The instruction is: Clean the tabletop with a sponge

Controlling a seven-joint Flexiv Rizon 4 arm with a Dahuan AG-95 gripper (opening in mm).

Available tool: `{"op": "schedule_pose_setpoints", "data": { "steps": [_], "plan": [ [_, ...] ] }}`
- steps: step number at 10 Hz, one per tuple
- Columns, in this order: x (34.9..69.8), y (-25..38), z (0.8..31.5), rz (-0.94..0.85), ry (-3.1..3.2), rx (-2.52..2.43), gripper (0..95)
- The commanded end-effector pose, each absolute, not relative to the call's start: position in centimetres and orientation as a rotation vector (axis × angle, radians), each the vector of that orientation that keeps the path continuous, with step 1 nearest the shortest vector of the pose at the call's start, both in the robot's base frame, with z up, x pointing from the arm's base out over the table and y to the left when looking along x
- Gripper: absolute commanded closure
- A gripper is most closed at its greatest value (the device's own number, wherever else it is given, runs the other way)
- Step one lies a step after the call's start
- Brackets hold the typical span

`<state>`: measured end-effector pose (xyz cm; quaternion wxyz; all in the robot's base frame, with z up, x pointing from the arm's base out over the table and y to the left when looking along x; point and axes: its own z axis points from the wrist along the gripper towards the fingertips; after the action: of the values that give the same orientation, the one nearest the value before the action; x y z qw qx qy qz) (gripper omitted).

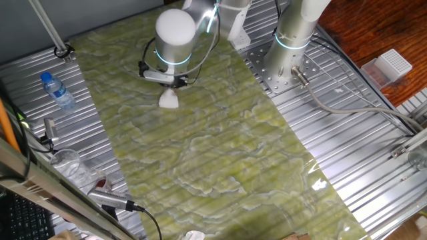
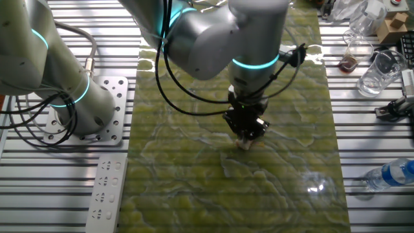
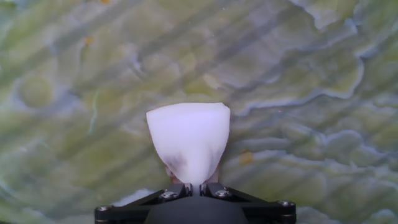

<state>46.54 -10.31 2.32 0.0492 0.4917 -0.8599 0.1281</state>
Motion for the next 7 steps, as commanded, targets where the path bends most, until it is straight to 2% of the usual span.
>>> {"op": "schedule_pose_setpoints", "data": {
  "steps": [1, 7],
  "plan": [
    [46.9, -10.7, 2.1, 0.383, -2.632, 1.502, 95.0],
    [47.7, -12.5, 1.8, 0.402, -2.615, 1.552, 95.0]
  ]
}}
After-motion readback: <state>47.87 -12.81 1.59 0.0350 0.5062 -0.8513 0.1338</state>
